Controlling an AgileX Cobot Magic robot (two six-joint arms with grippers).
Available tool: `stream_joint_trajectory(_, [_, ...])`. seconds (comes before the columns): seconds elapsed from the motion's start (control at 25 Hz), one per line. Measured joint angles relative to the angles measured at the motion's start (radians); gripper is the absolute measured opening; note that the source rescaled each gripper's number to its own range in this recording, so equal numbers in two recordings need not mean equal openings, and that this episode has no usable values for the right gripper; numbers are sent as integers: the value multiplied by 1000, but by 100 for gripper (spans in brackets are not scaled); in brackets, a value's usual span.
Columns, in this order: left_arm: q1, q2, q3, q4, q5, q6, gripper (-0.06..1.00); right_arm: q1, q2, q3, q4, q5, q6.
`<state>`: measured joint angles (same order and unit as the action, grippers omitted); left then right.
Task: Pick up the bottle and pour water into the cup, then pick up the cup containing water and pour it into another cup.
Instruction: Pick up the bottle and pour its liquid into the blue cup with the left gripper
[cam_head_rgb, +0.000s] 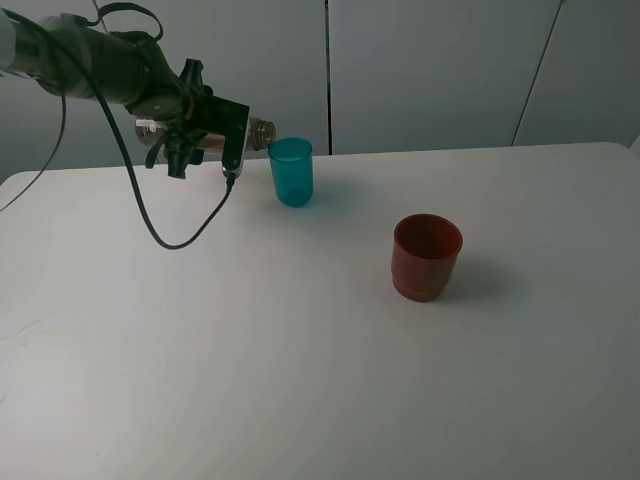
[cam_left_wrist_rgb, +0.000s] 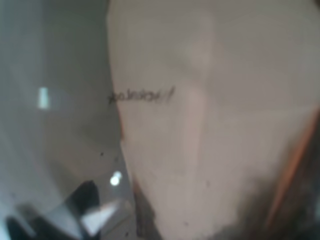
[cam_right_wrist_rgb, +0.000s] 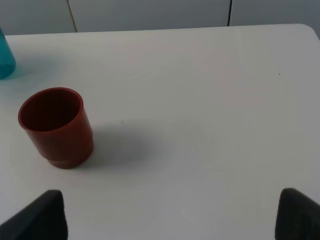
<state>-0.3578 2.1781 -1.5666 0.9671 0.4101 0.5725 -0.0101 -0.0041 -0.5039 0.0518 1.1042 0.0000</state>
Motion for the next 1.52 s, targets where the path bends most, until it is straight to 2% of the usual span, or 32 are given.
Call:
stream_joint_trajectory(0.28, [-14,0,0,87,12,-68,3,0,0,0,0,0,0])
stream_joint_trajectory(0.96, [-28,25,-52,105,-4,-93,3,0,0,0,0,0,0])
stream_joint_trajectory(1.52, [-29,25,-56,142,0,-61,3,0,0,0,0,0,-6])
